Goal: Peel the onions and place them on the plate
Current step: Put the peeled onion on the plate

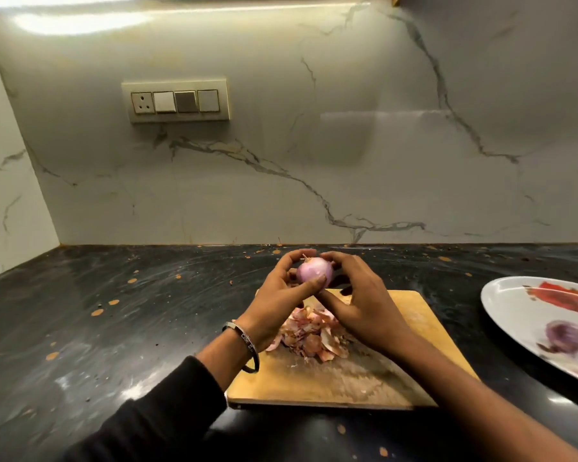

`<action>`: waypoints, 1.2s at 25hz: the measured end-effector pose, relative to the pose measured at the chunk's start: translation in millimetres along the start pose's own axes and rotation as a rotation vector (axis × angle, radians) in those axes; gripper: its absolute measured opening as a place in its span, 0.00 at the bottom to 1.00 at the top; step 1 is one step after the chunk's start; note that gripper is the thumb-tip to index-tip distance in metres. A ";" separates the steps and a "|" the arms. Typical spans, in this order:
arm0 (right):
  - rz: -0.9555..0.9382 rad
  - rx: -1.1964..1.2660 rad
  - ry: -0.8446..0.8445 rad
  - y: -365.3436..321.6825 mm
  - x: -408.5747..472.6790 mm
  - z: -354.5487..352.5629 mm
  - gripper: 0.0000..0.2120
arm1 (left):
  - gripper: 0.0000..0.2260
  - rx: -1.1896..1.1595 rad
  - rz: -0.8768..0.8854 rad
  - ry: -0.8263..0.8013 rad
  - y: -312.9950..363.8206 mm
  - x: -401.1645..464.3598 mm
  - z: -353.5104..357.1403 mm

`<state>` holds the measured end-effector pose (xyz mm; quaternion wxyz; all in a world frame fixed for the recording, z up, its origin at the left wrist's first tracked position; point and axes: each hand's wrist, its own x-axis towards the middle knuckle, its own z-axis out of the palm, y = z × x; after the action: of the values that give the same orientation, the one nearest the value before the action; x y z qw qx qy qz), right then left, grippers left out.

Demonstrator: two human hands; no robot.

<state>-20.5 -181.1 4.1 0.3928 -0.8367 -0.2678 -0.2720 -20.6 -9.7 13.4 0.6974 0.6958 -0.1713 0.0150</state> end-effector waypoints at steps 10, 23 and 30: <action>0.238 -0.261 0.039 34.0 -59.7 -133.1 0.27 | 0.24 0.190 -0.029 -0.174 17.8 23.8 135.1; 0.584 -0.749 -0.002 106.4 -152.1 -240.6 0.27 | 0.26 0.565 0.046 -0.321 -31.0 52.9 305.4; 0.676 -0.644 -0.153 119.4 -155.9 -244.1 0.29 | 0.25 0.734 0.016 -0.357 -40.7 57.3 313.6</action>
<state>-111.7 -479.1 -28.1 0.1593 -0.9738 0.0893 -0.1357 -24.5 -329.3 -19.3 0.3618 0.8888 -0.2785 -0.0404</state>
